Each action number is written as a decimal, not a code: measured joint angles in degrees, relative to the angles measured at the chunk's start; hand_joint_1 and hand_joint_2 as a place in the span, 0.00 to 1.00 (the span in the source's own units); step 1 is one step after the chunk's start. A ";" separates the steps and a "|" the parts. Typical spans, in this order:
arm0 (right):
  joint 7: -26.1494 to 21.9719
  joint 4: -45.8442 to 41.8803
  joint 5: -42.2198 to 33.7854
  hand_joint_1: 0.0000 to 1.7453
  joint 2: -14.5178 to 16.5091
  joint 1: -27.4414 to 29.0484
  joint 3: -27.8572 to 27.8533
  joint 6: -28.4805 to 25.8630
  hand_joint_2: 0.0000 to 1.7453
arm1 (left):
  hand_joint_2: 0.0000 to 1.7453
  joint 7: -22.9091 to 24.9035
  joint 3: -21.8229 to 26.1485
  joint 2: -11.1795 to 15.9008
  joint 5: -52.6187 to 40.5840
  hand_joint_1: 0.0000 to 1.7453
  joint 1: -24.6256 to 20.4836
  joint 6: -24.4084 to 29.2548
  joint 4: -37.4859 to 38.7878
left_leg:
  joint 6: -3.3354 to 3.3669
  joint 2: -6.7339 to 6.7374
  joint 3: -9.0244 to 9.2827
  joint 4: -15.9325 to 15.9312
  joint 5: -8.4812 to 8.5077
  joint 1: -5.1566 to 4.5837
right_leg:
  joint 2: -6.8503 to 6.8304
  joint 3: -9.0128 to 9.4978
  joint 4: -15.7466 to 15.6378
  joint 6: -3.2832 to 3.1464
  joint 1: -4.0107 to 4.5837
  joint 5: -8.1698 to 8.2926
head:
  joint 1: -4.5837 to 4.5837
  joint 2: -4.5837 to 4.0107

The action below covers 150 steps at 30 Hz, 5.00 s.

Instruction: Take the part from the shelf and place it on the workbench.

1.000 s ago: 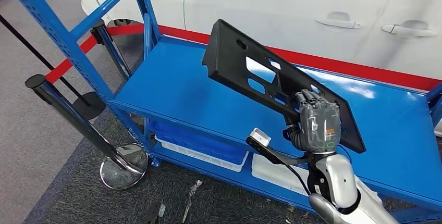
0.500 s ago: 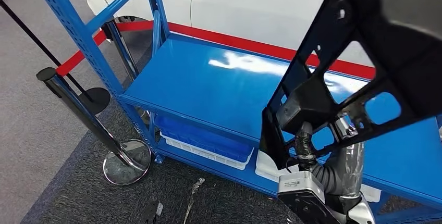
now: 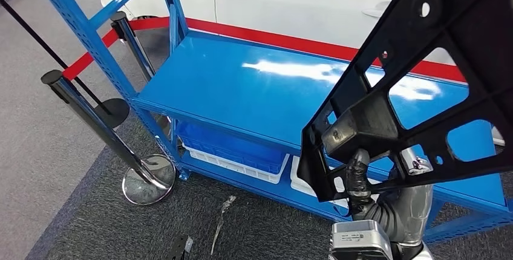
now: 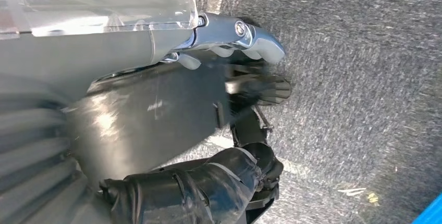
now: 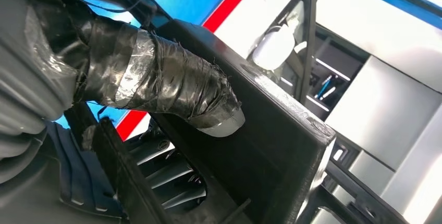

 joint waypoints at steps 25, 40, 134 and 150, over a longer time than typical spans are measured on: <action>-11.44 -0.15 -12.75 1.00 3.74 1.10 1.34 -1.28 1.00 | 1.00 1.47 0.55 1.09 3.30 0.00 0.11 4.27 0.11 | -1.12 0.39 -10.50 5.10 0.72 0.48 | 0.14 4.09 0.00 -0.22 -0.43 -3.80 | 0.25 -0.01; -14.62 2.22 -20.84 1.00 4.26 -1.55 1.39 -0.43 1.00 | 1.00 0.69 1.50 1.25 4.07 0.00 -0.54 4.12 0.13 | 3.03 0.84 2.58 -10.02 6.50 -0.84 | 0.00 -2.68 5.65 1.89 -0.16 -5.59 | 0.45 -0.01; -23.52 -1.97 -21.45 1.00 15.83 8.87 -4.63 -1.39 1.00 | 1.00 7.19 -0.95 1.49 -4.42 0.00 -1.45 2.83 0.20 | 2.32 -1.09 -2.52 -7.09 8.50 -0.17 | -0.12 0.18 13.06 2.55 -0.01 -11.42 | -0.01 -0.01; -22.59 -1.94 -20.10 1.00 16.41 9.02 -4.80 -1.37 1.00 | 1.00 6.59 -2.48 0.77 -5.91 0.00 -3.53 2.27 0.17 | -1.54 -0.14 -12.85 10.49 2.53 0.77 | -1.80 5.50 -0.45 0.51 -0.62 -4.72 | -0.74 0.02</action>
